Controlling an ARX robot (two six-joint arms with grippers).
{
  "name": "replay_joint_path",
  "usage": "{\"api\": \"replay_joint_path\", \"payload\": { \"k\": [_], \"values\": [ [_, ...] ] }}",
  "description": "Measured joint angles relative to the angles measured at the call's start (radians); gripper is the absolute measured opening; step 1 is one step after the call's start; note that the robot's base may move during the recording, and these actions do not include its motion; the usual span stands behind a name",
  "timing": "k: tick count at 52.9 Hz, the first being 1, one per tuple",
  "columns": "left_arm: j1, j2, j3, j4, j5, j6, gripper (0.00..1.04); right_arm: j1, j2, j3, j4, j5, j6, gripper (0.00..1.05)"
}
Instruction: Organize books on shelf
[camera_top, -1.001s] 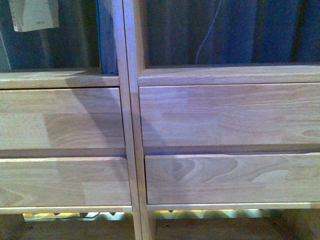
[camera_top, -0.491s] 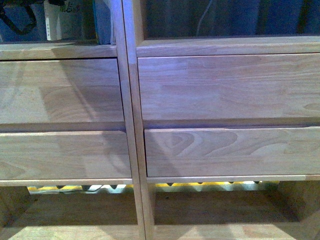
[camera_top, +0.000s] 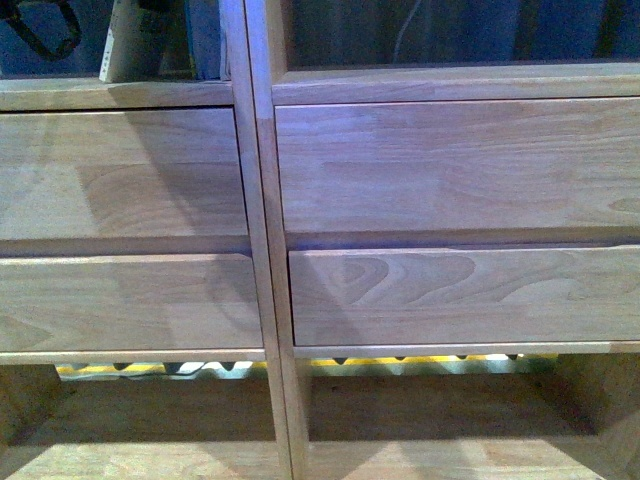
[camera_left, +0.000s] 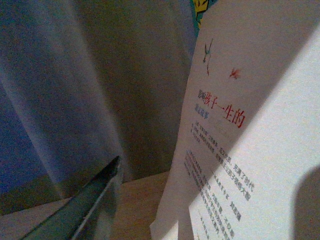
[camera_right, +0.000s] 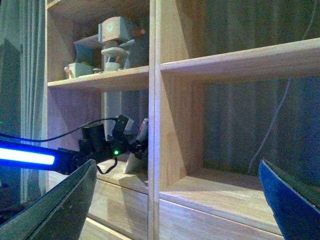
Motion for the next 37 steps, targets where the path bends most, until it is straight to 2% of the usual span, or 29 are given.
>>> {"api": "replay_joint_path", "payload": {
  "k": [3,7,16,20,26,30,33,37],
  "values": [
    [0.000,-0.026,-0.048,0.022,0.001,-0.013,0.91,0.000,0.001,0.000,0.007,-0.002,0.008,0.98],
    [-0.002,-0.072,-0.132,0.053,0.015,-0.036,0.99,0.000,0.002,0.000,0.012,-0.002,0.012,0.98],
    [-0.014,-0.312,-0.465,0.136,0.046,-0.096,0.98,0.013,0.008,0.002,0.021,0.003,0.015,0.98],
    [-0.015,-0.452,-0.635,0.154,0.033,-0.117,0.98,-0.029,0.018,0.014,0.025,0.014,0.023,0.98],
    [0.004,-0.634,-0.836,0.171,0.007,-0.129,0.98,-0.132,0.017,0.048,-0.100,0.055,0.021,0.98],
    [0.039,-0.770,-0.958,0.154,0.029,-0.161,0.98,-0.196,0.013,0.061,-0.216,0.088,0.000,0.98],
    [0.072,-0.872,-1.040,0.139,0.067,-0.200,0.98,-0.215,0.008,0.061,-0.279,0.112,-0.021,0.98],
    [0.123,-1.007,-1.136,0.098,0.119,-0.249,0.98,-0.192,0.000,0.061,-0.354,0.154,-0.075,0.98]
  ]
}}
